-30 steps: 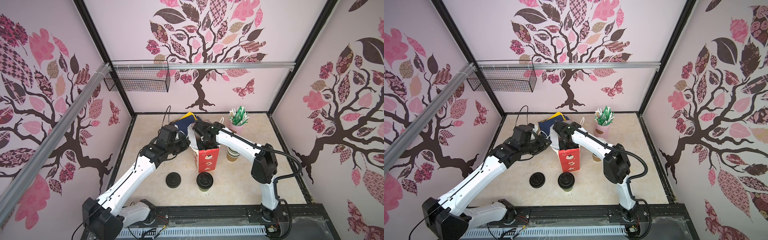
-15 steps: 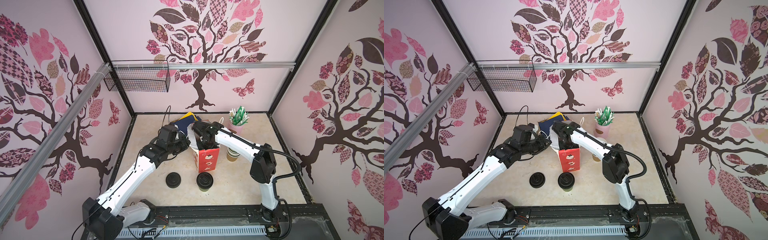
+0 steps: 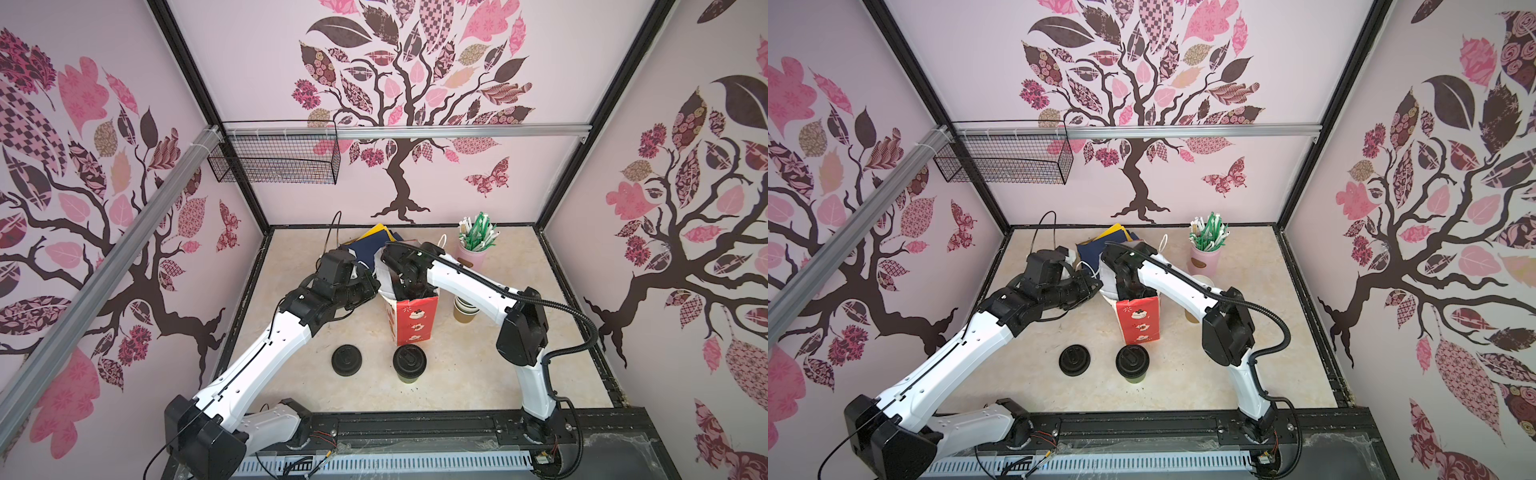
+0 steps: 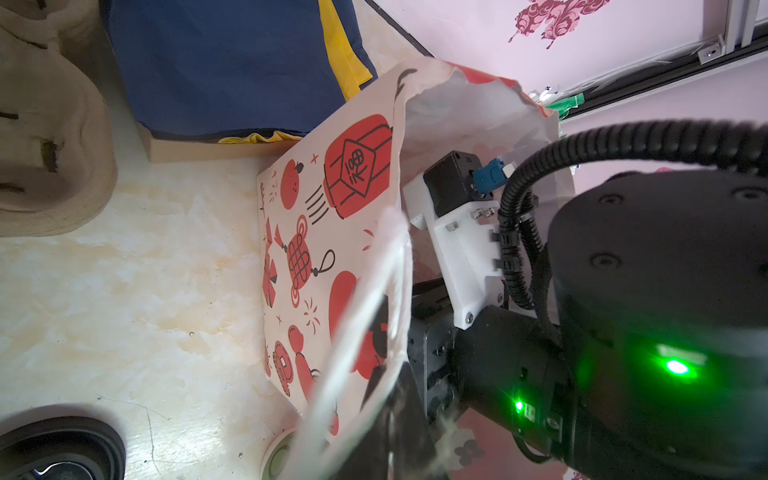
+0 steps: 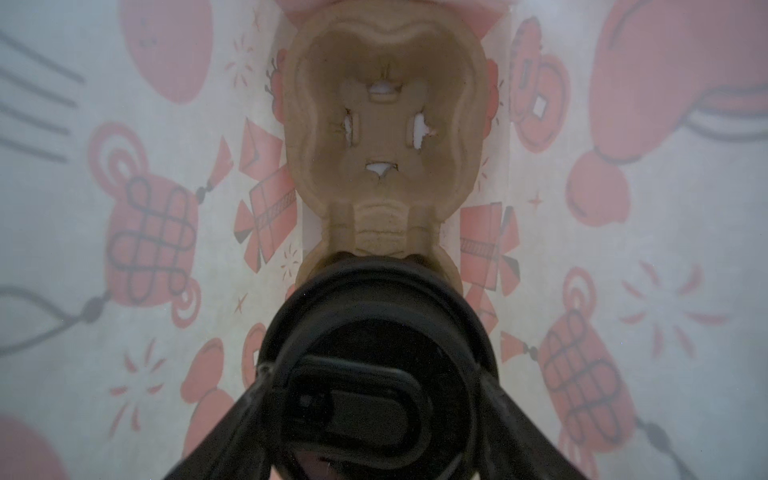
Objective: Pack the takeout coffee
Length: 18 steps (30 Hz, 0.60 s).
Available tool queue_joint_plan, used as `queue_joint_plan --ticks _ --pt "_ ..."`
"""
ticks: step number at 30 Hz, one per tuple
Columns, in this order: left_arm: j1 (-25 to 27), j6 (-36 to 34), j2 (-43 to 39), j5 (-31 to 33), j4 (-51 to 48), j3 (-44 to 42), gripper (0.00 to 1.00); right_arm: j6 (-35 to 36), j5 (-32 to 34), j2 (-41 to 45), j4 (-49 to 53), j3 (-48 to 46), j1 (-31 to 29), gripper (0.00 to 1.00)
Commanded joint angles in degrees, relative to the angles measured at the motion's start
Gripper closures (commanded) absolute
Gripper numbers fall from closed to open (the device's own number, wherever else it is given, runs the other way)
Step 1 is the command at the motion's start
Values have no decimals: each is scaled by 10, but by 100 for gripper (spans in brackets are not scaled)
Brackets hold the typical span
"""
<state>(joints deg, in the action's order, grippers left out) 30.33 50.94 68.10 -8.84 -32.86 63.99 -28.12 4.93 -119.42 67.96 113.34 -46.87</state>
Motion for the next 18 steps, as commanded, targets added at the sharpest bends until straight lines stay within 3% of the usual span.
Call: queue_joint_plan --ticks 1,18 --pt "1 -9 3 4 -5 11 100 -1 -4 -15 50 11 -8 43" --pt "1 -10 2 7 -8 14 100 6 -20 -20 17 -71 -8 44"
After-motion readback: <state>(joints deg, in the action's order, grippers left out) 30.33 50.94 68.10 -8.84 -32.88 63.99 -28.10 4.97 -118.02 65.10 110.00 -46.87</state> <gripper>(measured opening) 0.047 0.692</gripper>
